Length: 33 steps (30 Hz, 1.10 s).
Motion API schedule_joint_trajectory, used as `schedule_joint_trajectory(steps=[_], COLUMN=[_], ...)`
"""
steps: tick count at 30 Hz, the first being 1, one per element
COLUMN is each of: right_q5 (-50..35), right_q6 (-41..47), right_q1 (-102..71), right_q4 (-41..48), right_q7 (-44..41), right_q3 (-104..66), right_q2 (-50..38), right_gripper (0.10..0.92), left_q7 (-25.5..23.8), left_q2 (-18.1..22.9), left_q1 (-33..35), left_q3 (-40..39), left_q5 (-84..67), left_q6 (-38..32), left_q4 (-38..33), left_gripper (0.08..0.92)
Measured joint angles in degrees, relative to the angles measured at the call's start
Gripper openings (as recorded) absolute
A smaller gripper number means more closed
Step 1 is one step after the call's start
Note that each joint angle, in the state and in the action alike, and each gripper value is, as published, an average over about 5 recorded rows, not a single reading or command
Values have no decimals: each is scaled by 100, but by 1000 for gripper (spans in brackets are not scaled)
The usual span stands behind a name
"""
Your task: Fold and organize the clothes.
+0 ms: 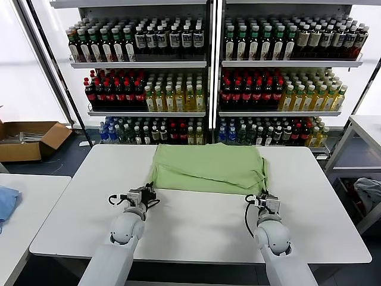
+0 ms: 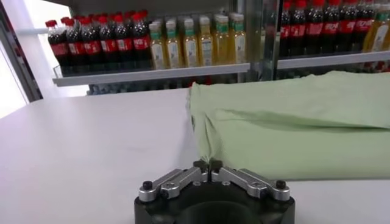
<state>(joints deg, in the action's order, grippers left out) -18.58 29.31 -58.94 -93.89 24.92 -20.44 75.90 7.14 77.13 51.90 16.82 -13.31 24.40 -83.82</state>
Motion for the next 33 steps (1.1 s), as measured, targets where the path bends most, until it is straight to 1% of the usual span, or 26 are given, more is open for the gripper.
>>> schedule_joint_trajectory(steps=[6, 12, 18, 23, 28, 33], right_q5=[35, 94, 274, 373, 495, 618], right_q6=[68, 181, 253, 265, 233, 205], right_q1=[-298, -749, -1499, -2094, -2610, -3012], right_q4=[-442, -1151, -1909, -2342, -2636, -2824], right_q7=[50, 161, 264, 367, 394, 407], right_q3=[-45, -78, -76, -139, -180, -214], right_q2=[-5, -1, -54, -114, -156, -180], right_gripper=[112, 112, 112, 112, 112, 121], left_q7=[55, 143, 263, 358, 389, 398], left_q2=[-81, -174, -305, -378, -358, -326], left_q1=[290, 849, 1681, 2479, 3171, 3713], left_q3=[4, 74, 210, 335, 363, 361], left_q5=[104, 246, 304, 367, 481, 624], left_q6=[-11, 24, 54, 49, 19, -34], left_q4=[-415, -1206, -2163, -2855, -3362, -3697], left_gripper=[85, 85, 85, 85, 85, 85])
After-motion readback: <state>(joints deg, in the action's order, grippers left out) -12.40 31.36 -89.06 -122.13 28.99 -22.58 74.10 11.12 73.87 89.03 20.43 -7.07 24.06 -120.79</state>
